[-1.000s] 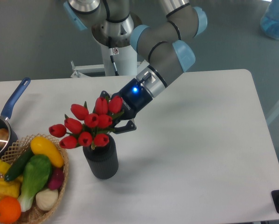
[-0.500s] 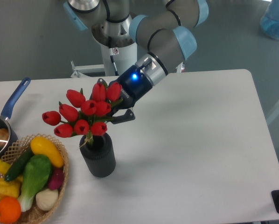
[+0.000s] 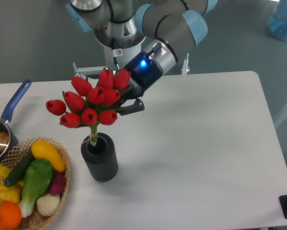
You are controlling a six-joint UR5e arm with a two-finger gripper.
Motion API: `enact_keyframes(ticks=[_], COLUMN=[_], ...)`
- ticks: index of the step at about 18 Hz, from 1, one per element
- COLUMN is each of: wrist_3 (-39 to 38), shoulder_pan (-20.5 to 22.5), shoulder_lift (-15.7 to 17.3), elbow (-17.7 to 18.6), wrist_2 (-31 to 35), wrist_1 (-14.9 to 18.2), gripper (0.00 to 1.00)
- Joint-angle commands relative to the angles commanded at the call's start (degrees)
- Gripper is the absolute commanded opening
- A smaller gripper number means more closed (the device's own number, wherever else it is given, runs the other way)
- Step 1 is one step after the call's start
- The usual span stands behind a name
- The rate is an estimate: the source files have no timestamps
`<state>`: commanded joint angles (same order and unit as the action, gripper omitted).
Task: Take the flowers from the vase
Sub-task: 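Lift the gripped tulips up and out of the black vase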
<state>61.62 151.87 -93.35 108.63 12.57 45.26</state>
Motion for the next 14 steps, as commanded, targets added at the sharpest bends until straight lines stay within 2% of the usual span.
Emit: enact_keyframes(ticks=[12, 14], wrist_3=[-1.85, -2.46], shoulder_pan=[1.15, 2.45], shoulder_lift=[0.88, 1.67], elbow=[-1.41, -1.41], wrist_2=[-2.46, -2.29], wrist_1=[0.0, 0.17], gripper=[0.32, 0.32])
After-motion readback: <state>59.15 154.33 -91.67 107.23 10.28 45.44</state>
